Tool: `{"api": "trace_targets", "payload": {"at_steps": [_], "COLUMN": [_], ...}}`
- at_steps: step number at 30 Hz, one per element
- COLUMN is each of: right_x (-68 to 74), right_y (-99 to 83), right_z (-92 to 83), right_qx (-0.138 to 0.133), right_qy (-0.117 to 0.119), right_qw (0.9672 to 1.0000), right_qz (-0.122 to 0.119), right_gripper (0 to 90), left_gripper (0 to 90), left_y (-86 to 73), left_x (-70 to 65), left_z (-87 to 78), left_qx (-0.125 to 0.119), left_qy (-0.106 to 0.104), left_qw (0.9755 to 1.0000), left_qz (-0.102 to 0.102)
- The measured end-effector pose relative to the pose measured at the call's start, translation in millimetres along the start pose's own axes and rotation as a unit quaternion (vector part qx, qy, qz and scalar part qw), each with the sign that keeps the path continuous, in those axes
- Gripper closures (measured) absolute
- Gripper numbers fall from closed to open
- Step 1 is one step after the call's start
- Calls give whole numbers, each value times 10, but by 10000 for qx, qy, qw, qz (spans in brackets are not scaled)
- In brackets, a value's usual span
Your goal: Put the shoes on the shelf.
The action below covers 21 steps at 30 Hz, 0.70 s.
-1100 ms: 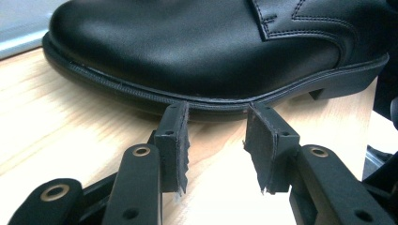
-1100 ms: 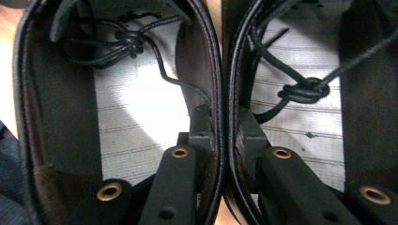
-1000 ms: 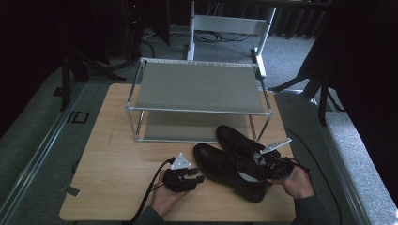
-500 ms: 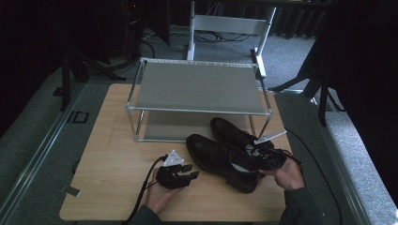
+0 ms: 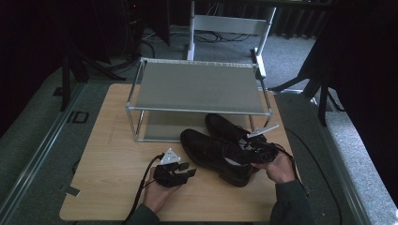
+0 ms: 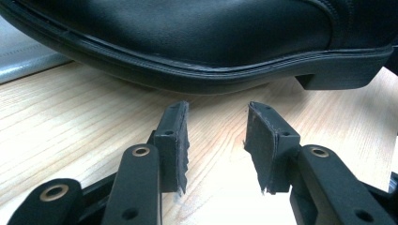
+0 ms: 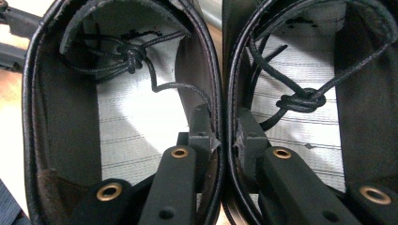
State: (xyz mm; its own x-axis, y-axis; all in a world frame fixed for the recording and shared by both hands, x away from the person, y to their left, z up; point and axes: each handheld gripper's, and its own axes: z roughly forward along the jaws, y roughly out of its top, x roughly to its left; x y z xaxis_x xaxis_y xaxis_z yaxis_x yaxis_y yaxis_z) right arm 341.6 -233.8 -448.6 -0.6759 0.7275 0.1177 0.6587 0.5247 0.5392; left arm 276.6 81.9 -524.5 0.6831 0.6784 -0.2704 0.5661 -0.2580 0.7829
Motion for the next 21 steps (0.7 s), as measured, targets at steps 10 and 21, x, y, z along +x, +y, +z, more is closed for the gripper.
{"api": "trace_targets", "payload": {"at_steps": [10, 21], "right_x": [0, 53], "right_y": [137, 289], "right_z": [78, 120], "right_qx": [-50, -170], "right_qy": [32, -26], "right_qw": [9999, 9996], "right_qz": [130, 225], "right_gripper": [805, 805], "left_gripper": [594, 594], "left_y": [28, 129], "left_x": [25, 31], "left_z": [4, 29], "left_qx": [17, -9], "left_qy": [65, 121], "left_qw": [10000, 9999], "left_qz": [13, 111]}}
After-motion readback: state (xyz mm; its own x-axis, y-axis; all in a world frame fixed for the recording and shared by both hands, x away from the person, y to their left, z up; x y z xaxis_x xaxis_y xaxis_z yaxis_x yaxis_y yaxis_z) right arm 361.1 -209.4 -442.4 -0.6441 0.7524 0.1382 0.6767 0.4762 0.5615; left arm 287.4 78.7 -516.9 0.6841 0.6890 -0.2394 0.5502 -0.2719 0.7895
